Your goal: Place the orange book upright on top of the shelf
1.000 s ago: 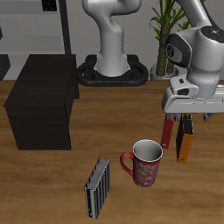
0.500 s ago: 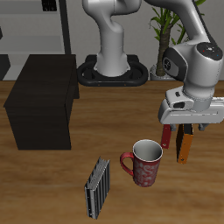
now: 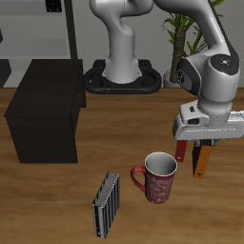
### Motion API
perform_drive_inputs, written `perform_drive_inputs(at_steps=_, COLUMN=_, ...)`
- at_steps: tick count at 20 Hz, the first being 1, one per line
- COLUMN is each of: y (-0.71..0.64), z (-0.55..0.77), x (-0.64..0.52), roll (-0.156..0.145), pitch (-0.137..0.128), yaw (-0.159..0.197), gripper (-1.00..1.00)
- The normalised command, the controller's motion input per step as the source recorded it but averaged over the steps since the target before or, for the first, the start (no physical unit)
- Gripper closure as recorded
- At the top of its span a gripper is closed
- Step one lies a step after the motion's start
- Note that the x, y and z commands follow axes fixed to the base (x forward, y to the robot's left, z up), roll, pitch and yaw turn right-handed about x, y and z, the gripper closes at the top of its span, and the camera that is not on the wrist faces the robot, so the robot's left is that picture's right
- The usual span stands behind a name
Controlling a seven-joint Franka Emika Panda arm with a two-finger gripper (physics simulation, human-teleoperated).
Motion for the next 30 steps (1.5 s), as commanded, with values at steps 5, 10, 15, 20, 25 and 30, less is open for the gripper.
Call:
perform_drive_inputs(at_steps=5, y=-0.01, z=0.17, x=-0.02, roll=0.006, pitch=-0.016, yaw=-0.001, gripper=1.00)
perform_drive_inputs(at_steps=10, y=0.04, z=0.35, x=-0.11, roll=0.014, pitch=-0.014, yaw=0.024, gripper=1.00)
perform_drive_inputs(at_steps=15, y=-0.03, z=0.64, x=-0.20, roll=0.023, pitch=-0.003, yaw=-0.004, gripper=1.00)
perform_drive_inputs(at_steps=20, y=-0.05, z=0.69, x=-0.24, roll=0.039, pitch=0.002, yaw=0.009, gripper=1.00)
perform_drive_inputs(at_steps=25, y=-0.10, z=0.48, x=-0.22, roll=0.020, pitch=-0.025, yaw=0.017, gripper=1.00)
perform_drive_inputs(at_steps=30, y=-0.16, z=0.45, x=-0.29, roll=0.041, pitch=0.003, yaw=0.017, gripper=1.00)
